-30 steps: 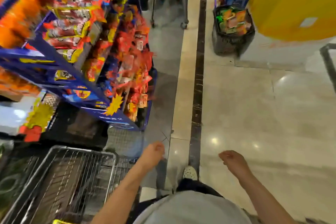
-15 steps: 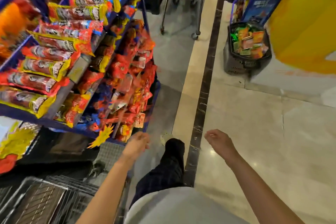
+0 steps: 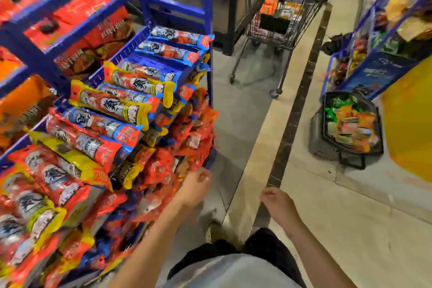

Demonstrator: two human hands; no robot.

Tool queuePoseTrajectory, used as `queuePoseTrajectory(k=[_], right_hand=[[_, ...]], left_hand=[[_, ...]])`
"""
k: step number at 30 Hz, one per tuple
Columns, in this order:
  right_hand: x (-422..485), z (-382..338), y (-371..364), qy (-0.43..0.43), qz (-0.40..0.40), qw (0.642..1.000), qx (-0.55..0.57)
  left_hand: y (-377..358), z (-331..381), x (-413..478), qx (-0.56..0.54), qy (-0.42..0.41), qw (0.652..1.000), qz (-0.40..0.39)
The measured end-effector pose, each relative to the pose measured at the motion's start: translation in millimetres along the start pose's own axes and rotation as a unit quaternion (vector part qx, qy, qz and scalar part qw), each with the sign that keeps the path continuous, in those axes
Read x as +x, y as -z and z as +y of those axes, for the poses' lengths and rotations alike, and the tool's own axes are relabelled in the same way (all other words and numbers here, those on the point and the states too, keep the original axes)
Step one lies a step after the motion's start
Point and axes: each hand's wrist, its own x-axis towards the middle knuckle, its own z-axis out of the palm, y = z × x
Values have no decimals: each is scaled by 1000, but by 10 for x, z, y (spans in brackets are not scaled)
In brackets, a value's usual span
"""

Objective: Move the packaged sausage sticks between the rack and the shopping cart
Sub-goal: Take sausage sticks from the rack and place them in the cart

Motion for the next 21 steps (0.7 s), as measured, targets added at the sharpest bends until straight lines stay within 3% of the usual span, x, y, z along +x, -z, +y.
queuePoseTrajectory(k=[3, 8, 13, 17, 21], right_hand=[[365, -639, 242, 48, 17, 998, 26], [864, -1687, 463, 152, 13, 988, 22], [1209, -2705, 551, 303, -22, 952, 31], [1353, -3445, 622, 425, -73, 902, 10], [1429, -4030, 641, 521, -113, 846, -29]], left_hand=[[191, 550, 197, -54, -51, 995, 67], [500, 1148, 360, -203, -62, 963, 165], [794, 1727, 383, -291, -93, 920, 247], [1000, 2074, 434, -260, -80, 889, 369], [1174, 2224, 536, -220, -23, 826, 518]])
